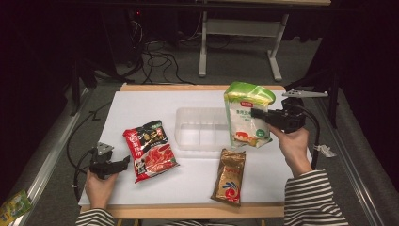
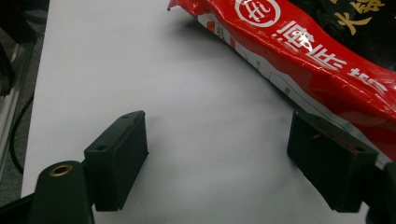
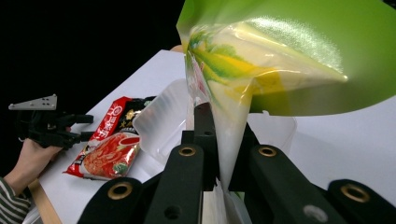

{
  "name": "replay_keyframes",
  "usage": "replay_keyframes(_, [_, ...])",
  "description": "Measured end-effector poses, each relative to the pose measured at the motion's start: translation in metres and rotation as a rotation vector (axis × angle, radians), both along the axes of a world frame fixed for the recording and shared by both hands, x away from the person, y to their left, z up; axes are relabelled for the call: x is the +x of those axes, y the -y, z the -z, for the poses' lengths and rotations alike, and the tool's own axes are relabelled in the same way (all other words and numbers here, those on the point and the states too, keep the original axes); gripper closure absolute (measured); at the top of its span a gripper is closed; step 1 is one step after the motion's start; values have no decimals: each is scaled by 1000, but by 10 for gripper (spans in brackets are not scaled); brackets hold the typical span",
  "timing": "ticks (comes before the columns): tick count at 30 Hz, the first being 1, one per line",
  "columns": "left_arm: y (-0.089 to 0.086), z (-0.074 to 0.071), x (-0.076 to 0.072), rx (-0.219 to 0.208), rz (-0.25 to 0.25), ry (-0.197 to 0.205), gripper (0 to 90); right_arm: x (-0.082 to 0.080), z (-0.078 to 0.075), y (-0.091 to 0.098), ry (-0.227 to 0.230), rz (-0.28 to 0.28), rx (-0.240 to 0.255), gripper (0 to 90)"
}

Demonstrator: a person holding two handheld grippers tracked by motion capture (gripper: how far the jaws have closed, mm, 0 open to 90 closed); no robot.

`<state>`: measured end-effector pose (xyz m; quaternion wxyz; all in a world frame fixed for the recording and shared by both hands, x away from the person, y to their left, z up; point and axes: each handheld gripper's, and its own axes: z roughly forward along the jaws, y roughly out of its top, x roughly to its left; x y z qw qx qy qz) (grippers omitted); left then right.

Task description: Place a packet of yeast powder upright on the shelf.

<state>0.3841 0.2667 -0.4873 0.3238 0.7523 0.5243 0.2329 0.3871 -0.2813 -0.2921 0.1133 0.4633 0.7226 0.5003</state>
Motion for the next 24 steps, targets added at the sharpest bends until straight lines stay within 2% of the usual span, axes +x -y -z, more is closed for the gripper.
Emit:
replay_keyframes(15, [0,0,-1,0,6,7,224,31,5,-19,-19,47,3,874])
replay_keyframes(20, [0,0,-1,0,7,6,224,43,10,-29,-27,71,-23,874])
replay_keyframes(24, [0,0,-1,-1,6,9,224,51,13,-34,-35,79,-22,874])
